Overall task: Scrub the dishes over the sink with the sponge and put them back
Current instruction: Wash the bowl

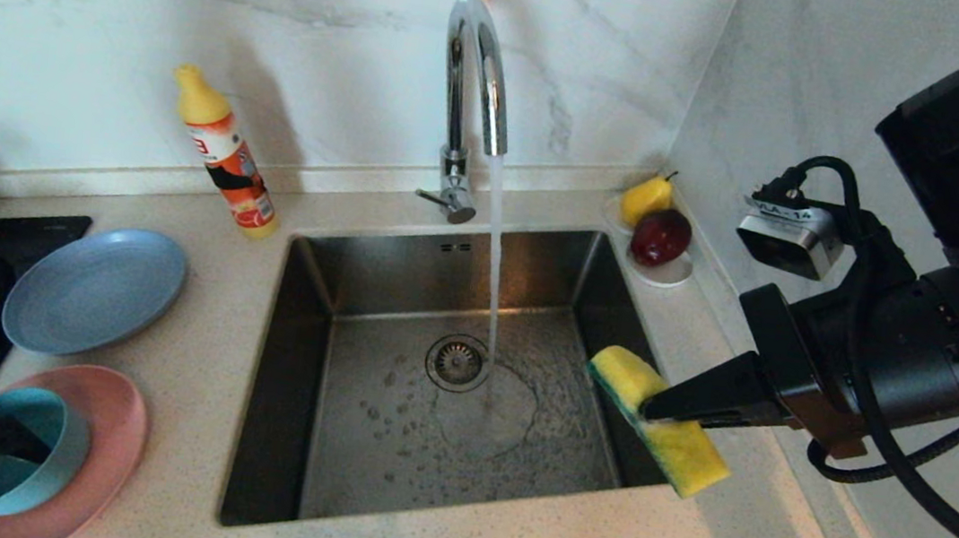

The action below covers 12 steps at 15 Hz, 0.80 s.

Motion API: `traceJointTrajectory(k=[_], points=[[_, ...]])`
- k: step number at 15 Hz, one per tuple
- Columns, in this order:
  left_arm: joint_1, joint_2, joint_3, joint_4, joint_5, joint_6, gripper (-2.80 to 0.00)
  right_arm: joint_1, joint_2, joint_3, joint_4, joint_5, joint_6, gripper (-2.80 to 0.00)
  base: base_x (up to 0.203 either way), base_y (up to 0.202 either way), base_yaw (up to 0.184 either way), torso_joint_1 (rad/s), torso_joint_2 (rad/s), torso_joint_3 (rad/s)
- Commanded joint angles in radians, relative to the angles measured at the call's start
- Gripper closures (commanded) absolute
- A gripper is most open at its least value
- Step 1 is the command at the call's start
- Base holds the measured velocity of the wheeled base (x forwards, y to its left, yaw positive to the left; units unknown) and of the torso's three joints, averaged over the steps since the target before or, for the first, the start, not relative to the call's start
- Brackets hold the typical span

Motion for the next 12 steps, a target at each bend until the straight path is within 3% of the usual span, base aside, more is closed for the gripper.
traceJointTrajectory(k=[1,12], points=[[0.0,0.006,-0.008,0.001,-0.001,-0.002,-2.8,0.001,0.001,0.0,0.004,0.003,0.004,0.0,0.0,0.0,0.0,0.0,0.0,0.0],[0.0,0.024,-0.014,-0.01,0.003,-0.005,-2.8,0.001,0.001,0.005,0.004,0.003,0.004,0.0,0.0,0.0,0.0,0.0,0.0,0.0]])
